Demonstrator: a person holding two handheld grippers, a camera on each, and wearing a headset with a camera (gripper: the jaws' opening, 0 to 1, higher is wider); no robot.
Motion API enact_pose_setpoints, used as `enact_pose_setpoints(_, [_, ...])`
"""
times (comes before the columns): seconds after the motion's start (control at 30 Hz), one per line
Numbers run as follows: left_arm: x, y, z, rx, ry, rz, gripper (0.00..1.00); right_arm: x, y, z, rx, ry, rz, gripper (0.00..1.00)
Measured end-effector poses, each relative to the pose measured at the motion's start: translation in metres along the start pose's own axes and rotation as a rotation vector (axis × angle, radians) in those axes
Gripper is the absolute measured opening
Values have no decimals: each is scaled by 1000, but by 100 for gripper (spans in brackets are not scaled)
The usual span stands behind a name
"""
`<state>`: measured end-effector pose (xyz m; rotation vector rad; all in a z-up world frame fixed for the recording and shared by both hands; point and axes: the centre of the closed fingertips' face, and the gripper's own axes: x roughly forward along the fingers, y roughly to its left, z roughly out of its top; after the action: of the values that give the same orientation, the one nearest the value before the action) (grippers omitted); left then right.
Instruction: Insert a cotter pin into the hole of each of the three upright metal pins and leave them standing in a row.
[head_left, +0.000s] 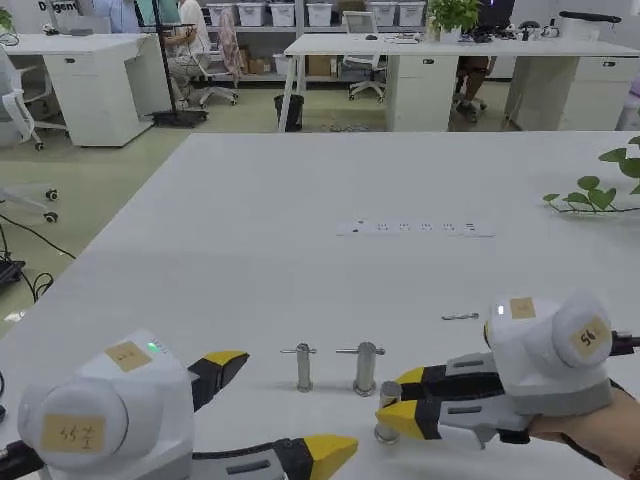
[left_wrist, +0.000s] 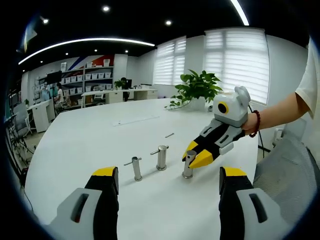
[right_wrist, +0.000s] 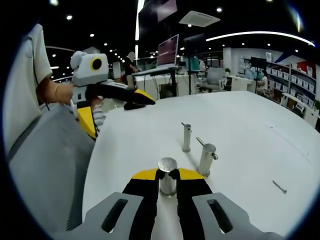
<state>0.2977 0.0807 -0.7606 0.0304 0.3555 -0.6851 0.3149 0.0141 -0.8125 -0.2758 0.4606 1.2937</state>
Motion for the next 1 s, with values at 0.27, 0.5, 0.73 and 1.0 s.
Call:
enact_pose_setpoints(0.27, [-4,1,-4,-3,-6,2,85,8,11,-3,-24,4,7,13])
enact_pose_setpoints(0.5, [-5,-1,-5,-6,-15,-1,86,10,12,-8,-36,10,-7,13])
enact_pose_setpoints(0.73, [-6,-2,-6,-8,-18,3,87,9,15,-13,-50,12,-6,13])
enact_pose_setpoints(1.0, [-7,-4,-8,-2,-11,0,87,9,15,-13,-21,12,-4,15])
